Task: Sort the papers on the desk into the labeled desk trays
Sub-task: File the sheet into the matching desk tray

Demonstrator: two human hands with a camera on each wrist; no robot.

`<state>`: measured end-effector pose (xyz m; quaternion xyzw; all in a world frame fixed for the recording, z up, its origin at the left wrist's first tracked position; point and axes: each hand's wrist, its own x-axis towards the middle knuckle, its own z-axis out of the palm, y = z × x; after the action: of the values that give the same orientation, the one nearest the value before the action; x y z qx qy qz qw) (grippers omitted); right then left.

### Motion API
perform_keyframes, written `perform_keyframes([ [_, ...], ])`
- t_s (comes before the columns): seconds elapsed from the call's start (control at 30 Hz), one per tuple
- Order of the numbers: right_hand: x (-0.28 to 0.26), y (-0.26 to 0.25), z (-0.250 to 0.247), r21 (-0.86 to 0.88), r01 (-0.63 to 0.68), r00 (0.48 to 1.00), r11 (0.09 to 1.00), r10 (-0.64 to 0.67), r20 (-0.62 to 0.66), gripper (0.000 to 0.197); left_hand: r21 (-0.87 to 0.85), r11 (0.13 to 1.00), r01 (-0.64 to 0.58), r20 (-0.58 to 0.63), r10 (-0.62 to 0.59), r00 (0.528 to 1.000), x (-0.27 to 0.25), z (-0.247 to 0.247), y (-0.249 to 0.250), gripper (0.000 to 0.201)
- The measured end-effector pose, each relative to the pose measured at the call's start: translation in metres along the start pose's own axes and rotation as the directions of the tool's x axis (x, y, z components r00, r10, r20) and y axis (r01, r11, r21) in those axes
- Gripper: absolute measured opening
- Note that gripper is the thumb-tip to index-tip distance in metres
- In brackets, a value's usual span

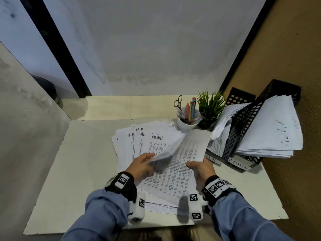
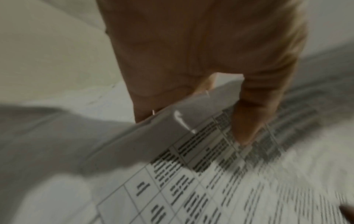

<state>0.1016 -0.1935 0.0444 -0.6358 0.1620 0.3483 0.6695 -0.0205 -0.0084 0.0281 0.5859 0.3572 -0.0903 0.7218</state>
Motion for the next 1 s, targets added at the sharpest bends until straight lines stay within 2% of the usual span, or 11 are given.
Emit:
perform_keyframes([
  [0.1,-0.015,-0.020,0.015,-0.088,0.161,0.986,0.983,-0.156,0.066,0.035,0.273,0.952,-0.140,-0.172,0.192,0.966,-0.004,0.005,0.021,0.026],
  [0.17,-0.026,-0.037,0.024,-0.206,0.283,0.958,0.937,-0.268,0.099,0.022,0.361,0.902,-0.237,-0.310,0.355,0.882,-0.007,0.005,0.035,0.029],
  [0.33,-0.041,-0.062,0.039,-0.237,0.538,0.840,0.809,-0.539,0.066,0.013,0.235,0.848,-0.475,-0.423,0.530,0.735,-0.021,0.012,0.064,0.016],
  [0.4,-0.040,-0.055,0.040,-0.232,0.530,0.844,0.815,-0.534,0.050,0.008,0.210,0.865,-0.455,-0.418,0.501,0.758,-0.019,0.012,0.056,0.023],
  [0.53,-0.028,-0.016,0.036,-0.381,0.335,0.941,0.862,-0.327,0.088,0.005,0.281,0.925,-0.256,-0.387,0.354,0.851,-0.006,0.012,0.016,0.016],
  [0.6,-0.023,-0.008,0.029,-0.417,0.277,0.960,0.866,-0.272,0.073,0.017,0.170,0.956,-0.240,-0.454,0.292,0.842,-0.002,0.011,0.003,0.019],
  [0.67,-0.025,-0.019,0.025,-0.390,0.313,0.948,0.866,-0.306,0.082,0.013,0.134,0.934,-0.331,-0.509,0.352,0.786,-0.002,0.007,0.008,0.028],
  [0.8,-0.020,-0.067,0.017,-0.459,0.579,0.778,0.674,-0.626,0.062,0.025,0.252,0.840,-0.481,-0.457,0.541,0.706,-0.014,0.013,0.067,0.019],
  [0.9,-0.003,-0.100,0.004,-0.650,0.511,0.592,0.562,-0.779,-0.208,0.055,0.376,0.760,-0.530,-0.380,0.648,0.660,-0.023,0.026,0.121,0.032],
  [0.93,0.009,-0.108,-0.002,-0.678,0.419,0.611,0.604,-0.740,-0.281,0.068,0.405,0.736,-0.542,-0.349,0.673,0.652,-0.025,0.032,0.137,0.038],
  [1.0,0.032,-0.116,-0.014,-0.597,0.190,0.774,0.779,-0.493,-0.397,0.090,0.441,0.699,-0.563,-0.281,0.704,0.652,-0.027,0.045,0.164,0.038],
])
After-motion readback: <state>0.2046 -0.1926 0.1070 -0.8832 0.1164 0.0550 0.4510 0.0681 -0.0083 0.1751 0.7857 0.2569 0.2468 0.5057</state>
